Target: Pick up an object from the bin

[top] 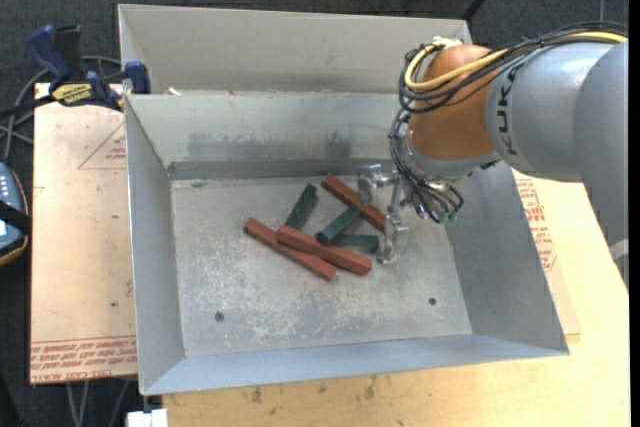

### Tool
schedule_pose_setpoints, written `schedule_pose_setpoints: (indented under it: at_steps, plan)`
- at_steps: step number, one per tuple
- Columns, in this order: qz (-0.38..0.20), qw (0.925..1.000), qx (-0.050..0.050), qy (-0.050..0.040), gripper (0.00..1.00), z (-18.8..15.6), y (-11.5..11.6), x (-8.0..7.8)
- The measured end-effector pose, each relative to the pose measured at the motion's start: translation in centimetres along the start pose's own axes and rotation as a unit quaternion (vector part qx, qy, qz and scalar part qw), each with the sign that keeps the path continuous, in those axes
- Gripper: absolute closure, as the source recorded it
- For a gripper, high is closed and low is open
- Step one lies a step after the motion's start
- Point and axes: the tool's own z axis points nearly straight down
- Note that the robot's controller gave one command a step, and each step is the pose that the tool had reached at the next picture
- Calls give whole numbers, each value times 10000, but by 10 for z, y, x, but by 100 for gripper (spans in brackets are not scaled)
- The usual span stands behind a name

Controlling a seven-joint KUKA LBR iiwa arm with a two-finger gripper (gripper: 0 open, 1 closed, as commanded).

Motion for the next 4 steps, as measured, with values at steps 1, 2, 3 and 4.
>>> schedule_pose_setpoints:
  at_steps: [1, 2, 3, 4]
  plan:
    - [-5, 10000, 3, -23, 100, -2, 0, -2]
    - [-653, 9979, 9, -34, 100, -179, 30, 26]
    - [-654, 9979, -1, 6, 0, -174, 31, 27]
    - [-1458, 9893, -22, 41, 0, -24, 84, -13]
